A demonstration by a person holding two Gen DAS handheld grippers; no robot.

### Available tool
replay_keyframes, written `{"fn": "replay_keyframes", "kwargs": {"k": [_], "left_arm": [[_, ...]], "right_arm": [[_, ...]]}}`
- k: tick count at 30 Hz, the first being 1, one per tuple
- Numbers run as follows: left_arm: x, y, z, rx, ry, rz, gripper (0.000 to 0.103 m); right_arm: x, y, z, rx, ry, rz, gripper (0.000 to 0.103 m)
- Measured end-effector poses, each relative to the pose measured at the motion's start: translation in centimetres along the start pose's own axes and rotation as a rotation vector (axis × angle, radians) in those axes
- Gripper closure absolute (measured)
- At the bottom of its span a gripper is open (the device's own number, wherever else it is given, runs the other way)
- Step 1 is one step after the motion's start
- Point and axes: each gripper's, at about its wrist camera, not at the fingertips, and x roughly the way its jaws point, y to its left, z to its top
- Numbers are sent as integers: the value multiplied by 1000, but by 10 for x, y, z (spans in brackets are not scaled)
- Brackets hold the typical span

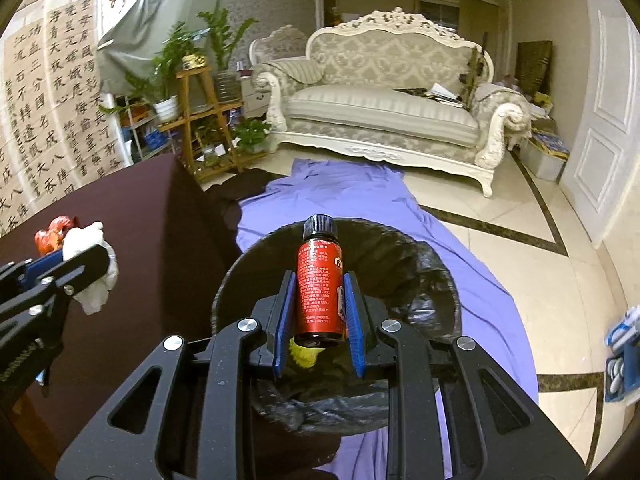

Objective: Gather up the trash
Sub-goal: 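Carry the tissue and red bottle over the bin and release both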

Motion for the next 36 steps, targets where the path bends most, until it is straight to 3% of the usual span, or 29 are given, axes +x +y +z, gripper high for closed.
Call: {"fn": "replay_keyframes", "kwargs": {"k": [16, 27, 30, 33, 36], "left_arm": [[58, -33, 11, 46, 48, 45, 69], [76, -39, 15, 64, 78, 60, 68], [77, -39, 16, 70, 80, 58, 62], [78, -39, 15, 77, 77, 58, 46], [76, -38, 15, 70, 69, 60, 39]], "right_arm": [[36, -29, 3, 43, 16, -19, 80], [51, -43, 7, 69, 29, -24, 79], [53, -44, 8, 70, 32, -21, 78], [54, -44, 9, 70, 31, -26, 76], [52, -46, 10, 75, 20, -38, 65]]}}
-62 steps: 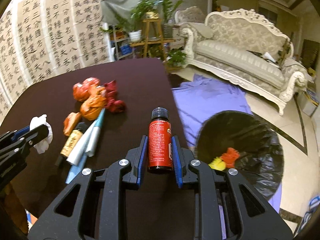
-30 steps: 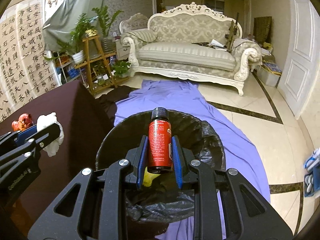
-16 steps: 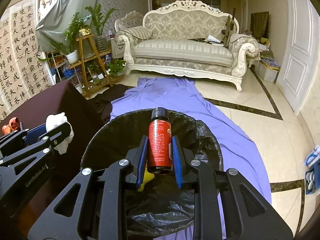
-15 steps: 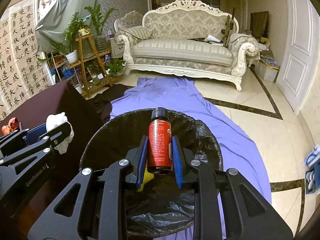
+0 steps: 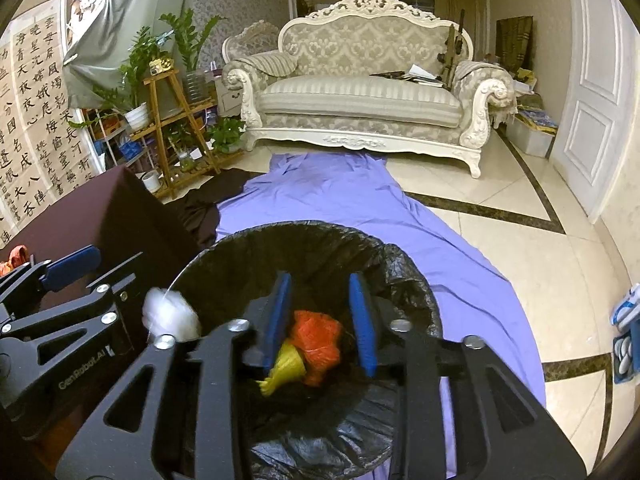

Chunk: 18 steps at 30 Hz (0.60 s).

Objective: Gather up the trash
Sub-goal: 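Carry the tissue and red bottle over the bin and release both, then return to the table and grasp the blue-white tube with the right gripper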

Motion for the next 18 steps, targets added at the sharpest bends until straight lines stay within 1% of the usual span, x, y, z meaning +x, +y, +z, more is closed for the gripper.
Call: {"fn": "replay_keyframes", "kwargs": {"k": [1, 3, 5, 9, 11, 15, 18], "left_arm": [[-1, 1, 0, -5, -2, 2, 36], [-2, 4, 0, -16, -3, 3, 33], [-3, 5, 1, -23, -2, 4, 32], [-15, 12, 1, -35, -16, 16, 31], [-21, 16, 0, -39, -22, 23, 31], [-37, 30, -4, -56, -34, 46, 31], [-50, 48, -10, -78, -36, 73, 31]], "right_arm": [[-1, -1, 0, 2, -3, -4, 64], [-3, -3, 1, 11, -7, -11, 62], [-5, -6, 2, 19, -9, -16, 55], [-7, -6, 3, 21, -11, -17, 53], [-11, -3, 3, 14, -12, -11, 48], [-19, 10, 1, -4, -13, 15, 47], [-25, 25, -1, -23, -10, 41, 47]]}}
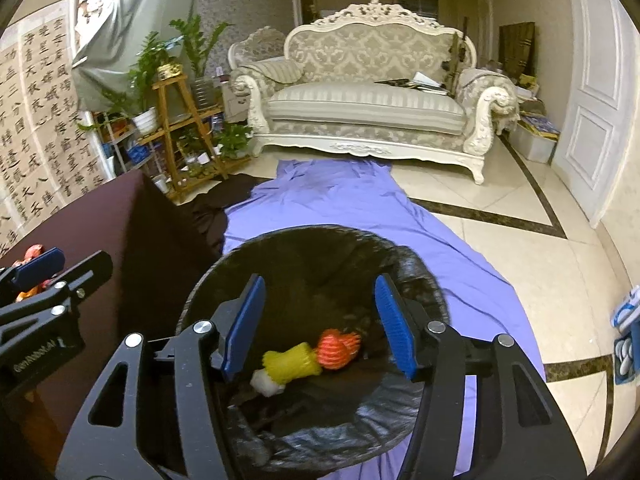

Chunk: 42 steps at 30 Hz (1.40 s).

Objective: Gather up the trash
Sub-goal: 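Return to the table and grasp the blue-white tube with the right gripper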

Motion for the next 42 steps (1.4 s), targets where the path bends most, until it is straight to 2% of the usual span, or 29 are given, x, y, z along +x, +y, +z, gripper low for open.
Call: {"fn": "replay_keyframes", "kwargs": {"k": [13, 28, 35, 42], "left_arm": [[-46, 86, -26, -129, -7, 153, 31], [-69, 185, -73, -273, 31, 330, 31], [-70, 203, -87, -308, 52, 345, 31], [-67, 212, -93, -326, 67, 337, 31]], "right_arm": [[-25, 86, -12, -119, 4, 150, 47], [-35, 188, -32, -281, 52, 302, 47], [-35, 225, -40, -347, 82, 353, 47], [-29, 243, -48, -394, 119, 344, 47]]}}
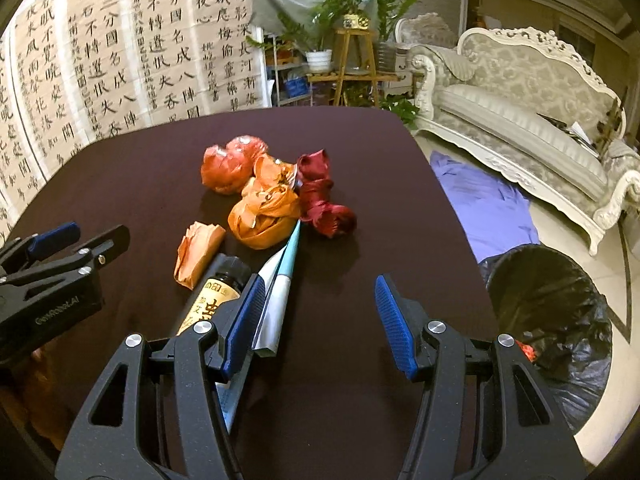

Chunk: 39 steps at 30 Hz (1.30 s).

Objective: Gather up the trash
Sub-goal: 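Return to the table and grasp the blue-white tube with the right gripper, then grasp the orange paper with brown bottle and white tube using the left gripper while the right holds the tube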

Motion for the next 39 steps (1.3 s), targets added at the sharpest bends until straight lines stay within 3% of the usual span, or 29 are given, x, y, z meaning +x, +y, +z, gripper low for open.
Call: {"fn": "replay_keyframes", "kwargs": {"k": [7, 10, 14, 16, 28, 39], "left_arm": [[2, 1, -1, -6, 10, -11, 31], [2, 0, -1, -3, 11, -17, 31], [3, -3, 0, 5, 12, -23, 31], [3, -4, 0, 8, 15, -30, 31], [14, -24, 9, 32, 34, -92, 31], [30, -40, 12, 63, 90, -138, 31]], "right_arm": [[7, 5, 3, -19, 33, -8, 51], [10, 8, 5, -33, 42, 3, 60], [16, 9, 3, -39, 74, 34, 84], [16, 8, 1, -32, 81, 44, 87], [12, -27, -2, 28, 74, -16, 88], [13, -36, -3, 43, 72, 1, 88]]}}
